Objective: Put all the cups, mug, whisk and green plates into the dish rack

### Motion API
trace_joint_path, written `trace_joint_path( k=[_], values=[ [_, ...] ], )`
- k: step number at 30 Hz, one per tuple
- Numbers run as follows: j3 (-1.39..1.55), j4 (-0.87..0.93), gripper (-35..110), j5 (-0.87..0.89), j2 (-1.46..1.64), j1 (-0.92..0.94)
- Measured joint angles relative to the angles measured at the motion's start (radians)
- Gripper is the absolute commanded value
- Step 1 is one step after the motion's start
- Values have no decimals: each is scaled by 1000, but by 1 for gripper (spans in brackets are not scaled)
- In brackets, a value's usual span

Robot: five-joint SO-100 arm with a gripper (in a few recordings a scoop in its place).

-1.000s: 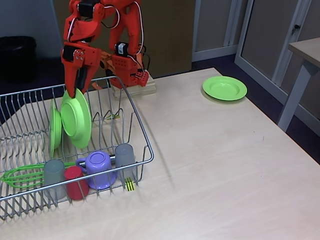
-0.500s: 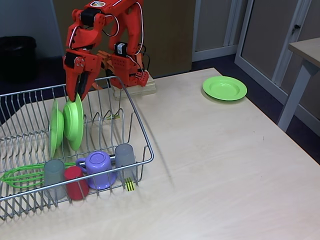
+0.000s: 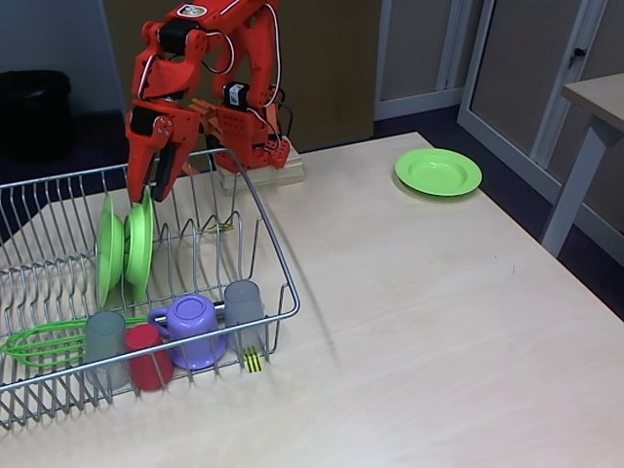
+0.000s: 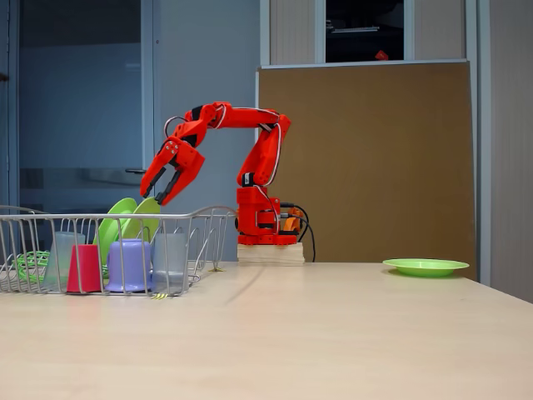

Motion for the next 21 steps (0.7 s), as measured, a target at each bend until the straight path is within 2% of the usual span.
trace_joint_path(
  k=[5, 12, 17, 21],
  values=[
    [-34, 49, 13, 0, 11, -20],
    [-138, 195, 12, 40, 110, -156],
    [-146, 275, 12, 187, 181, -365],
    [-124, 307, 15, 380, 209, -611]
  ],
)
